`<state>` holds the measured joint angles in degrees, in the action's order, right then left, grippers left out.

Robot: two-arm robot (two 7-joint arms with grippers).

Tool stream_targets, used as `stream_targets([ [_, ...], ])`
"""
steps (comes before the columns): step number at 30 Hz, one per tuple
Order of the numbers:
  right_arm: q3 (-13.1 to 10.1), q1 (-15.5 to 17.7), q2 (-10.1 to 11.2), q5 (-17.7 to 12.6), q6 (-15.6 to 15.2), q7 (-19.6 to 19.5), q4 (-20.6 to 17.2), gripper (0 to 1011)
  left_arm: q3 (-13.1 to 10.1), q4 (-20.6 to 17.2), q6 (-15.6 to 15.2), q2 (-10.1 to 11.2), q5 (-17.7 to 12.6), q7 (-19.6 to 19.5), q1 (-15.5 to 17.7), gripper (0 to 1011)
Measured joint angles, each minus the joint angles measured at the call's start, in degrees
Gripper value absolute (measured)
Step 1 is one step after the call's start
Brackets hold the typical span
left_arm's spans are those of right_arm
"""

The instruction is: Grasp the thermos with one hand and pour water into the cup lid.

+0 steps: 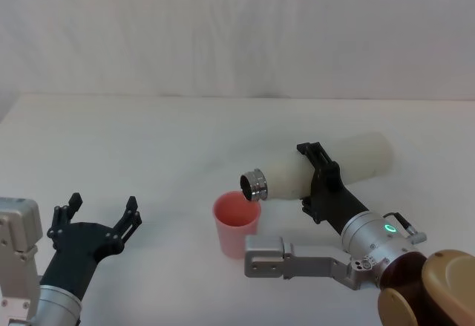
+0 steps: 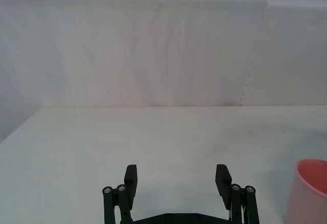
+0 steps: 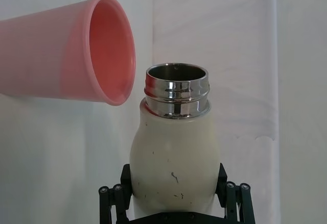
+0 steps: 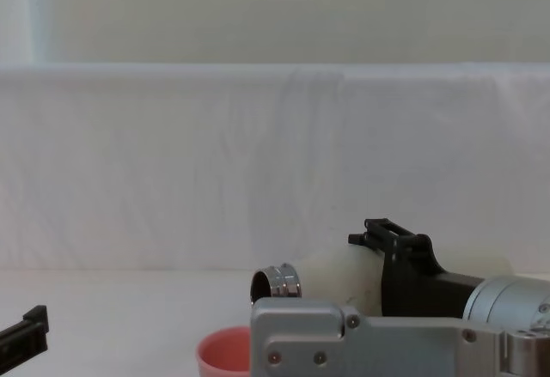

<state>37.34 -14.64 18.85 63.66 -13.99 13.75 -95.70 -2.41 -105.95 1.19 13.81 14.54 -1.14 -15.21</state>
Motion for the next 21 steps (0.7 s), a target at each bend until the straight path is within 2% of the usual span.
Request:
stream_targets([
  [21, 0.69, -0.19, 0.45, 1.57, -0.32, 0.1, 0.13, 958, 0.0, 0.0, 0.0, 0.0, 0.0, 0.0, 0.0, 1001],
])
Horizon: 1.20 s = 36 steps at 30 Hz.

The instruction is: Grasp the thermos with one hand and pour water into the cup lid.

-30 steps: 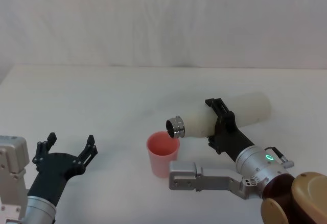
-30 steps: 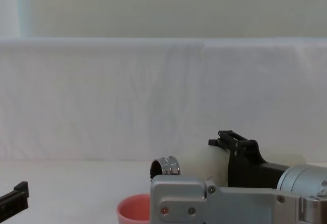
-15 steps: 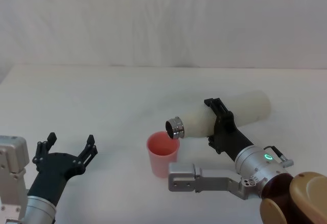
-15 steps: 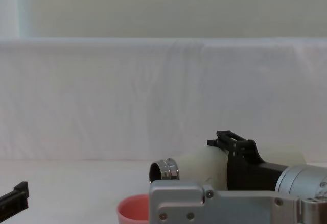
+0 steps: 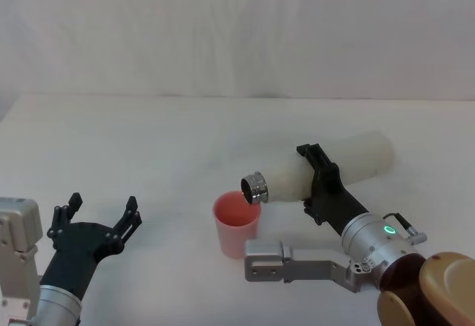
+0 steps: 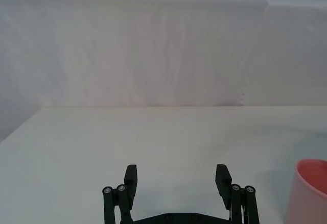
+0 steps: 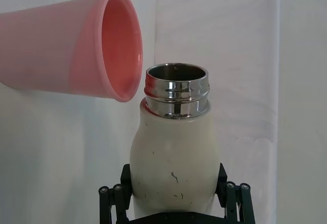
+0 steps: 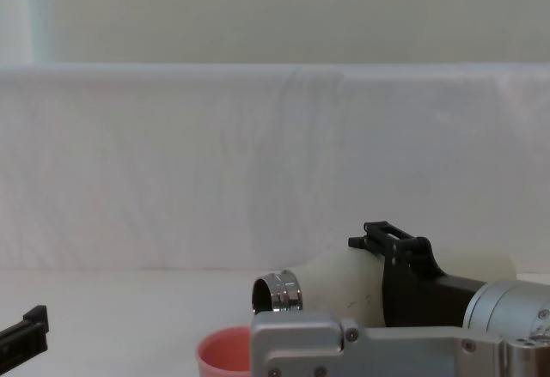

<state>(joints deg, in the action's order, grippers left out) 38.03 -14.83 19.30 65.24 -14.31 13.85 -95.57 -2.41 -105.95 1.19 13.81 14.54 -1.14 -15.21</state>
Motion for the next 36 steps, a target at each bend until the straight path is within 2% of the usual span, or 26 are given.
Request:
stream_targets([
  [36, 0.85, -0.97, 0.31, 1.69, -0.22, 0.78, -0.57, 958, 0.0, 0.0, 0.0, 0.0, 0.0, 0.0, 0.0, 1001],
])
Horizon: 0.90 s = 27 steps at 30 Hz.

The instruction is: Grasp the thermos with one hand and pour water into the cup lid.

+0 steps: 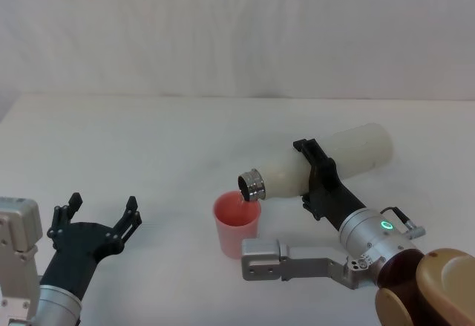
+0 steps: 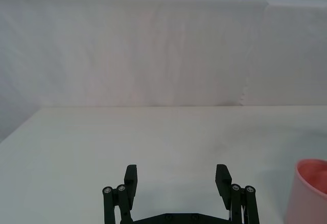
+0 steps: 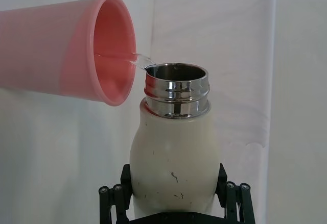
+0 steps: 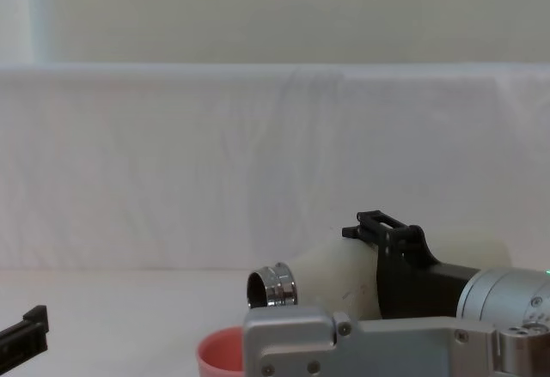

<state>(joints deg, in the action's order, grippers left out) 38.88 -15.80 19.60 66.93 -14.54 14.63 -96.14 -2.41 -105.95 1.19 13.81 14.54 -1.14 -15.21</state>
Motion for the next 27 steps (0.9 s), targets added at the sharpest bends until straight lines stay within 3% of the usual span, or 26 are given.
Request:
stream_targets([
  [27, -0.01, -0.31, -0.02, -0.1, 0.06, -0.08, 0.56, 958, 0.0, 0.0, 0.0, 0.0, 0.0, 0.0, 0.0, 1001],
])
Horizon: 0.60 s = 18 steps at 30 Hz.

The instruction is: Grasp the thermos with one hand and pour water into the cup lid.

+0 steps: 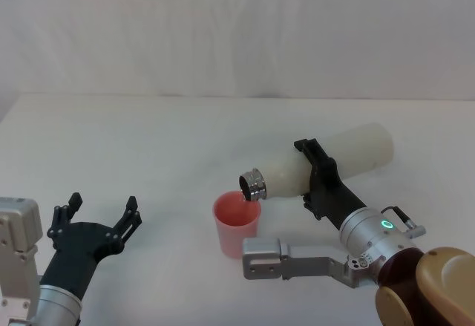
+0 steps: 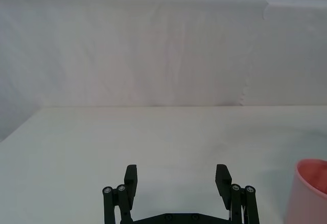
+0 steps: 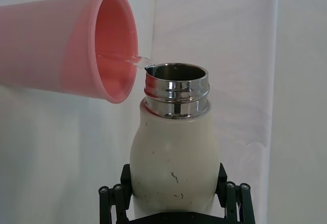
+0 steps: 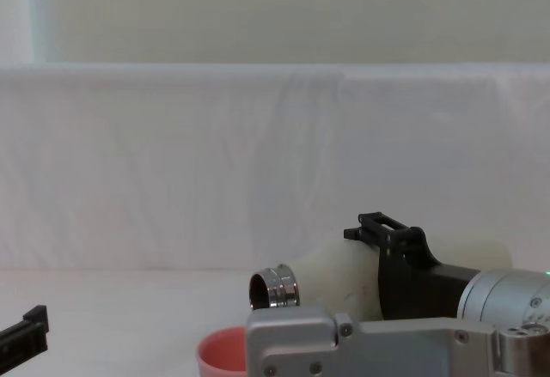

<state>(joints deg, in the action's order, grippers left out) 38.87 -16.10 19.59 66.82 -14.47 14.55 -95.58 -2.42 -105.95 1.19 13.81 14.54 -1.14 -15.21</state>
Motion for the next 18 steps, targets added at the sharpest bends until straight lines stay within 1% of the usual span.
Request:
stream_targets([
  [18, 0.34, -0.54, -0.17, 0.27, -0.06, 0.19, 0.39, 958, 0.0, 0.0, 0.0, 0.0, 0.0, 0.0, 0.0, 1001],
])
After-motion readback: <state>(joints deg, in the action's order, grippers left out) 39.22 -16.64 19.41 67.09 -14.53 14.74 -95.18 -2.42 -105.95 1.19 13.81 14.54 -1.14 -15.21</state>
